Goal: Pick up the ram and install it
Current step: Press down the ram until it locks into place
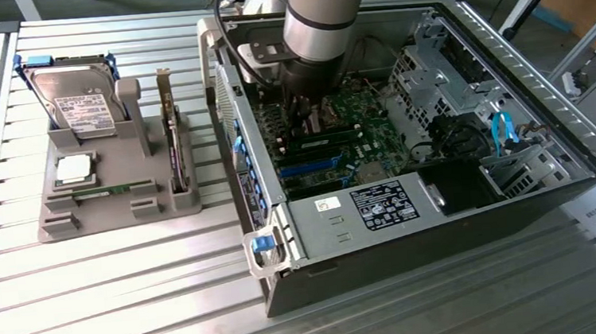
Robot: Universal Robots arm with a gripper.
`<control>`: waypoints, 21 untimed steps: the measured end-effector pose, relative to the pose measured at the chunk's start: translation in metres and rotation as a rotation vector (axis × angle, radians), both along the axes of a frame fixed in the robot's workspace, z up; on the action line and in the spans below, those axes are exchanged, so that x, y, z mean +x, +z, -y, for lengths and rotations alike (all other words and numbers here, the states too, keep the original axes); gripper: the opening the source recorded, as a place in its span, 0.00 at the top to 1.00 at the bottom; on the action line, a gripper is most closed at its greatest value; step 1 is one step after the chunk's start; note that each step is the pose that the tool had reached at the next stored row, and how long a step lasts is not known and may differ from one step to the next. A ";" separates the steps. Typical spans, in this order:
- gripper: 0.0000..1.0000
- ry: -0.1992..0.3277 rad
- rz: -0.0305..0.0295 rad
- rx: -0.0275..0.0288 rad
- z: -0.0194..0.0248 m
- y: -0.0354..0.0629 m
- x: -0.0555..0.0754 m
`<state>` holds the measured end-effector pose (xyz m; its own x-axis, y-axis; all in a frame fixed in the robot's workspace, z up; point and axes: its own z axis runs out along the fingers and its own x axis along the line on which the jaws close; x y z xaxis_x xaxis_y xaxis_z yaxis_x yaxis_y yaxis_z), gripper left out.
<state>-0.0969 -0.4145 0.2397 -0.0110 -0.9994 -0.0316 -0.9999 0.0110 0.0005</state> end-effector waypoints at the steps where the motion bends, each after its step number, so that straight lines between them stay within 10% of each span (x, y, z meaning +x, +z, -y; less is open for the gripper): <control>1: 0.90 0.000 0.0000 0.0000 0.0000 -0.0003 0.000; 21: 0.90 0.000 0.0003 -0.0002 0.0000 -0.0060 0.000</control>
<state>-0.0970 -0.4145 0.2336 -0.0111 -0.9994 -0.0314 -0.9999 0.0111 0.0001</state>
